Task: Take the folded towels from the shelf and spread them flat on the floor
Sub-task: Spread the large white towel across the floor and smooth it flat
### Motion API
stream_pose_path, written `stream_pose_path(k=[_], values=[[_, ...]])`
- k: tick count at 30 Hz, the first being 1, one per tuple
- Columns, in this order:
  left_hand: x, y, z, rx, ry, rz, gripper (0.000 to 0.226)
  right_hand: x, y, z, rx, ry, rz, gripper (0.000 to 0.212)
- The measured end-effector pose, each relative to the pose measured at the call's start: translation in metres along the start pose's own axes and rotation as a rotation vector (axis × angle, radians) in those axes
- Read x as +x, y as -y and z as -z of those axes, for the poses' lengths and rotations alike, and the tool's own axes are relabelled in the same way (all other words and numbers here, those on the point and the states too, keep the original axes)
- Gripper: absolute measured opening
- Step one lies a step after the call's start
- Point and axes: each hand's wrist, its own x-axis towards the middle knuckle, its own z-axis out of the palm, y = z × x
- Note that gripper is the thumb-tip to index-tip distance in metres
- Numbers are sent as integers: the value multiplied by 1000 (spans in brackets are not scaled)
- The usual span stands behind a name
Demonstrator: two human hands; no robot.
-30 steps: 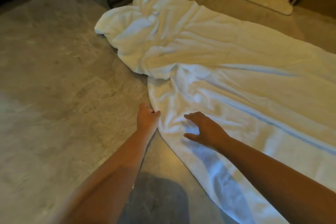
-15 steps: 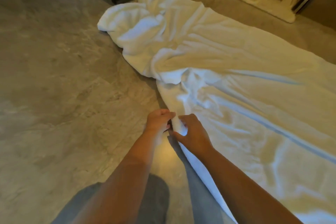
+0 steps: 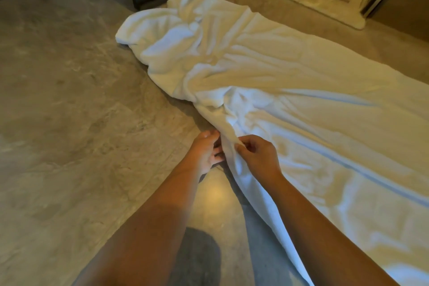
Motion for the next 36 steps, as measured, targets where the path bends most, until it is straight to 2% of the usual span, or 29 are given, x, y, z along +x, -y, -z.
stream_pose_path(k=[3,10,13,16,19,26,28,32,36], values=[[5,-1,-8,-155,16,45,19,2,3,2,45,-6,-26,9],[14,7,0,-387,-34,128,13,4,5,10,48,-41,-33,11],[15,9,2,-292,-23,153,12,3,6,8,53,-49,-40,9],[13,9,-2,-146,11,90,15,0,7,5,93,-51,-44,11],[13,5,-5,-175,59,24,19,0,8,6,108,-73,-47,10],[5,8,-8,-286,133,34,26,2,9,14,130,-115,-52,25],[2,6,-5,-304,146,12,27,4,9,15,123,-127,-66,24],[-8,1,4,-342,66,-95,24,8,8,16,130,-174,-110,16],[-28,-6,21,-367,-40,-212,13,11,10,11,77,-144,-105,12]])
